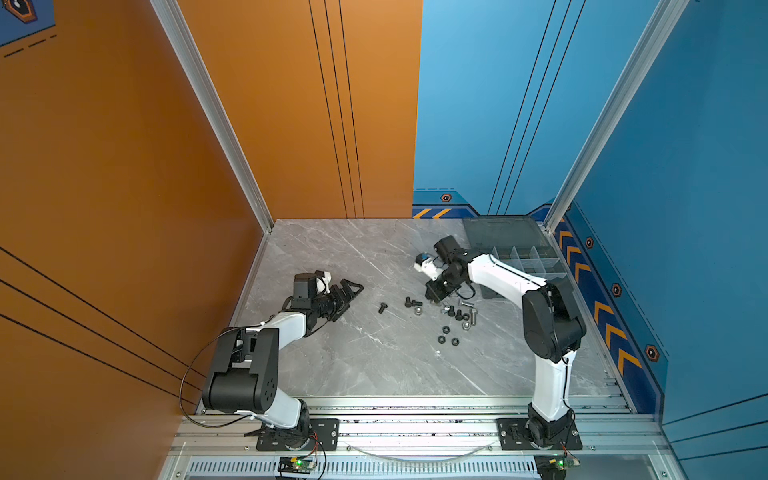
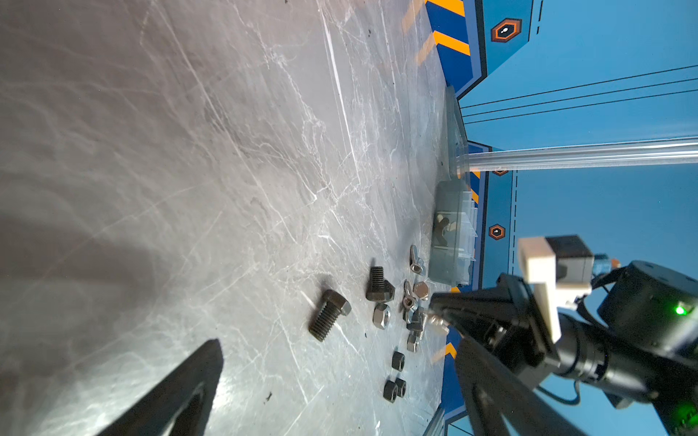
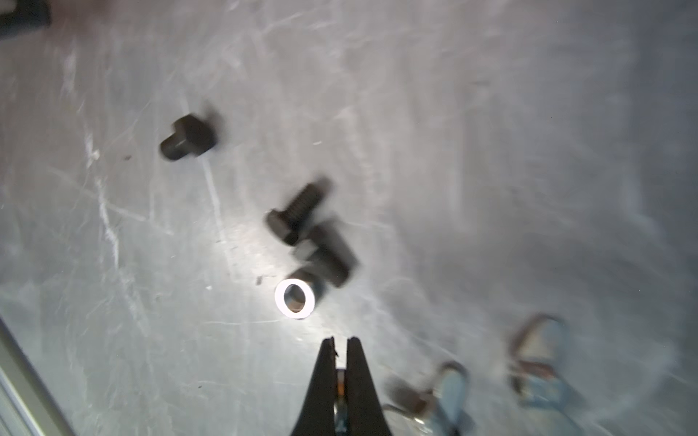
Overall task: Sort the screws and nuts into containers
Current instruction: 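Carry the wing nut with the right gripper to the organizer box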
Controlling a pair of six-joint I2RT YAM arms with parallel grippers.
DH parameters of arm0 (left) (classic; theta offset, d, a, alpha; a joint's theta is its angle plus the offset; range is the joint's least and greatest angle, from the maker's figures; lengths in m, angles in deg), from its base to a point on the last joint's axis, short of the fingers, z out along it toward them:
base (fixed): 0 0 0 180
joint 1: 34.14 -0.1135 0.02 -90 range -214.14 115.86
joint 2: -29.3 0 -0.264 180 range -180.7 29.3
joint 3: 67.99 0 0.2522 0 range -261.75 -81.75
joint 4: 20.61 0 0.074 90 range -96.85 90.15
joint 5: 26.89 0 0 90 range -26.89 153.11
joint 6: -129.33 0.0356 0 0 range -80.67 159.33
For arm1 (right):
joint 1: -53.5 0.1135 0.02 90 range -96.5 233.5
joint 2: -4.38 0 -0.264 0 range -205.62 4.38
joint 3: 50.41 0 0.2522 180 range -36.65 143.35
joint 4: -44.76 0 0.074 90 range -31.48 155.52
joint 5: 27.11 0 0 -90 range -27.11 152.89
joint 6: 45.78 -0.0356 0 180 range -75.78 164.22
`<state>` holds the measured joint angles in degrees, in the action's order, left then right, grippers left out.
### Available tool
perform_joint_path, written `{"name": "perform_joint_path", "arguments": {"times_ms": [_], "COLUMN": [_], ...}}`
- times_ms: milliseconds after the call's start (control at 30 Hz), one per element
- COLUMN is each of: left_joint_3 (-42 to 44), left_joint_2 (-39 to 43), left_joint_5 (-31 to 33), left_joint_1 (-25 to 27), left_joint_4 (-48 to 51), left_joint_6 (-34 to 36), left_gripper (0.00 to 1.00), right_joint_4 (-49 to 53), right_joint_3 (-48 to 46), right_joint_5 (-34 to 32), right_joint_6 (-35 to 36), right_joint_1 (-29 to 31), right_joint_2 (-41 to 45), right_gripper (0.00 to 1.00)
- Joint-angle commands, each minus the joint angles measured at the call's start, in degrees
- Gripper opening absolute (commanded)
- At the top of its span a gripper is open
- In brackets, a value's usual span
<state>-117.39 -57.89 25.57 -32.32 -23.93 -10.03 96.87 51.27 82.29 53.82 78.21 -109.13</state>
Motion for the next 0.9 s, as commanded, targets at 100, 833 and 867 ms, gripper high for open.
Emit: {"name": "perform_joint_path", "arguments": {"times_ms": [100, 833, 867], "left_joint_3": [-1.25, -4.59, -4.71], "left_joint_2": [-0.85, -2.99, -3.15], "left_joint_5": [0.27, 1.29, 1.38], "left_joint_1": [1.26, 4.07, 4.21], "left_joint_4": [-0.94, -1.1, -1.07], "left_joint_6": [-0.05, -0.99, -1.0], "left_gripper": [0.98, 0.98, 0.98], "right_joint_4": [-2.71, -6.4, -6.48], "right_joint_3": [4.62, 10.43, 10.45], "right_joint_5": [-9.25, -23.04, -23.34], "right_joint_6": [-4.46, -6.3, -6.14], "right_joint_1": [-8.9, -19.41, -19.54], "right_joint_2": [-0.55, -7.07, -7.07], "right_gripper": [0.0, 0.0, 0.0]}}
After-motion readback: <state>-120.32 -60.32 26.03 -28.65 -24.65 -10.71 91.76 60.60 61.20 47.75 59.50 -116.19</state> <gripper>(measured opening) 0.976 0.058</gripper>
